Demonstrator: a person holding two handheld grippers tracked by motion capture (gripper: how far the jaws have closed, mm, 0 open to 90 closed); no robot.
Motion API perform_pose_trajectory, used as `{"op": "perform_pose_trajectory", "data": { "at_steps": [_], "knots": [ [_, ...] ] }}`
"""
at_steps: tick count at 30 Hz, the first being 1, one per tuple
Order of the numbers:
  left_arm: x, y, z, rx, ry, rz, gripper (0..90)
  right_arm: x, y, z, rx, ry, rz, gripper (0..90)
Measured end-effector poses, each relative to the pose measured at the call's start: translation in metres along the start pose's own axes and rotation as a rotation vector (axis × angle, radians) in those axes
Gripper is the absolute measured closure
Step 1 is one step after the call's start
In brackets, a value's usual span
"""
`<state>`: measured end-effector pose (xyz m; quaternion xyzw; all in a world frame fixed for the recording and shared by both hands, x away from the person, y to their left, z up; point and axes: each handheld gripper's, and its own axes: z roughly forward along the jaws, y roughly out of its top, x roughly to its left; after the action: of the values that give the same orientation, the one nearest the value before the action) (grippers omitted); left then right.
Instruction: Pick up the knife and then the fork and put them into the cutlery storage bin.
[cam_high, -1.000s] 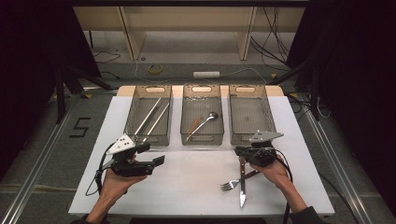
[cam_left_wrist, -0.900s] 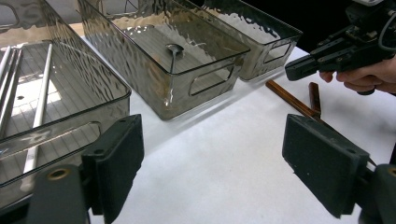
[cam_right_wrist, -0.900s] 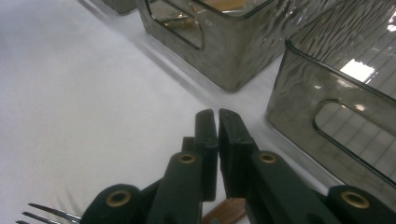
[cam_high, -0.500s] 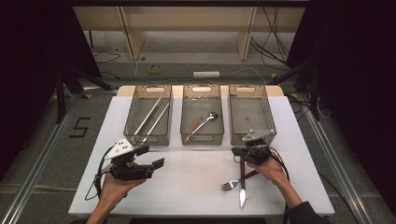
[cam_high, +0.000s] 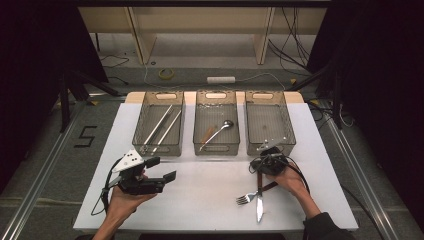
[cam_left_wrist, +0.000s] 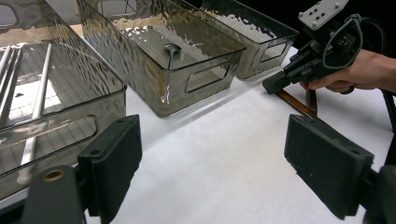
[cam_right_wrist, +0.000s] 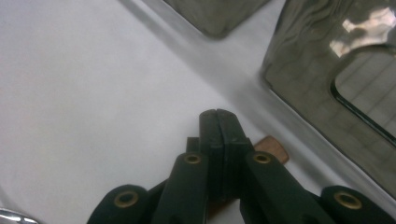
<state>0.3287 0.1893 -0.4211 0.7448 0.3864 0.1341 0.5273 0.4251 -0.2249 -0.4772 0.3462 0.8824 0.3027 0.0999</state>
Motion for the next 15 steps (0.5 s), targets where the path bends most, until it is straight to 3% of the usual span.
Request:
{"op": "perform_pose_trajectory", "data": {
  "at_steps": [15],
  "knots": [
    [-0.002, 0.0, -0.001, 0.002, 0.001, 0.015, 18.5, -0.009, -0.018, -0.019, 0.065, -0.02, 0.038, 90.0]
  ]
}}
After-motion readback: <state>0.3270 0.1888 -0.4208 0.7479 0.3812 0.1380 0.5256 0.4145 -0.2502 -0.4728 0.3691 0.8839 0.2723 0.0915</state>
